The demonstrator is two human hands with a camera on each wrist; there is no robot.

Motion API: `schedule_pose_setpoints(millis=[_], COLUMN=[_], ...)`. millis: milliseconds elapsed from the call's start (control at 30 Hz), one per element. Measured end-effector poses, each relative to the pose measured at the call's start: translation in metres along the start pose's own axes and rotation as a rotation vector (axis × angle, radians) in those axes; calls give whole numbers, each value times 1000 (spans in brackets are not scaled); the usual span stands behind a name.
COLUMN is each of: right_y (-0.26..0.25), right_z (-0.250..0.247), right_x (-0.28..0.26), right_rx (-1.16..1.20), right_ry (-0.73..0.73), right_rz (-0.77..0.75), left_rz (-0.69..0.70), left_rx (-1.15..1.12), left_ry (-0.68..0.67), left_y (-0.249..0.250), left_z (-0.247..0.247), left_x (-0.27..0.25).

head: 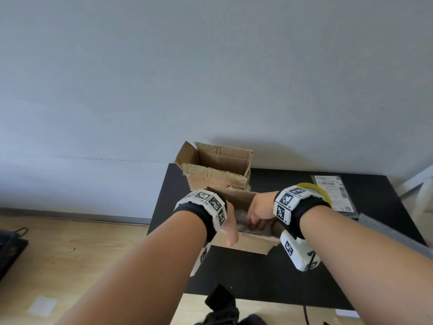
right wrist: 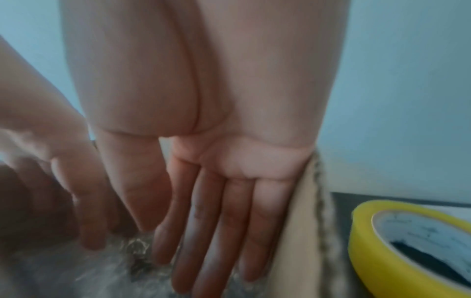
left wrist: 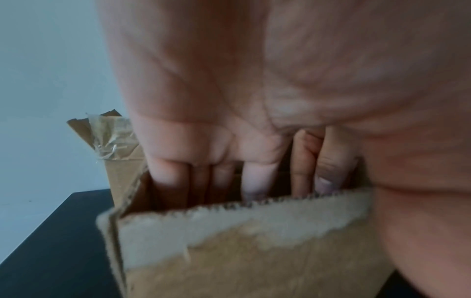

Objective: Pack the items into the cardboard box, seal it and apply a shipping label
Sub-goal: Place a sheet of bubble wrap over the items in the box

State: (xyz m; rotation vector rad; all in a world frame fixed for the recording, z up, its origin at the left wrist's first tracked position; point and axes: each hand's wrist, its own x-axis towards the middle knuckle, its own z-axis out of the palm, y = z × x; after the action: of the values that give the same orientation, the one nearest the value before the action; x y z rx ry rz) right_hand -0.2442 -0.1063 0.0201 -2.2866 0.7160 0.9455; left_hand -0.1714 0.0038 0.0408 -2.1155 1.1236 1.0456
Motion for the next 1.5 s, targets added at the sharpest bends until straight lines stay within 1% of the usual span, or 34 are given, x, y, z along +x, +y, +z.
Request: schedule_pose_setpoints(millis=[167, 267, 300, 367, 433, 500, 567, 633, 700, 833, 933, 1000, 1167, 1267, 1333, 1500], right_y=[1, 0, 2, 10, 24, 43, 66, 91, 117, 163, 195, 214, 254, 272, 282, 298], right_z=[-15, -24, -27, -34, -37, -37, -32, -25, -17, 3, 21, 31, 60, 76, 86, 112], right_x=[-25, -41, -46, -56, -66, -72, -75, -80, -85, -101, -112, -118, -118, -112, -106, -83], right_rx=[-48, -51, -35, -28, -85, -137, -152, -148, -165, -148, -126, -92, -19, 3, 17, 79], right_ry=[98, 99, 129, 266, 421, 546, 627, 662, 672, 698, 649, 625, 609, 558, 525, 455], right_rz=[-37, -24, -25, -47, -55, -44, -12, 30, 74, 187, 275, 313, 365, 394, 402, 397], left_rz=[64, 106, 121, 146, 147, 167, 214, 268, 320, 410, 464, 491, 555, 577, 581, 561], left_rx=[-165, -151, -138, -93, -59, -62, -39, 15, 38, 90, 128, 148, 149, 140, 128, 56], left_ry=[142, 335, 390, 483, 576, 682, 726, 750, 758, 721, 743, 728, 649, 608, 583, 460], left_y=[0, 3, 5, 11, 22, 36, 54, 75, 101, 152, 183, 201, 239, 259, 269, 283], left_z=[-15, -28, -32, -39, -43, -47, -49, -50, -49, -44, -39, -37, -30, -20, -12, 8], left_x=[1, -4, -5, -9, -9, -6, 1, 8, 15, 16, 17, 20, 32, 44, 54, 77])
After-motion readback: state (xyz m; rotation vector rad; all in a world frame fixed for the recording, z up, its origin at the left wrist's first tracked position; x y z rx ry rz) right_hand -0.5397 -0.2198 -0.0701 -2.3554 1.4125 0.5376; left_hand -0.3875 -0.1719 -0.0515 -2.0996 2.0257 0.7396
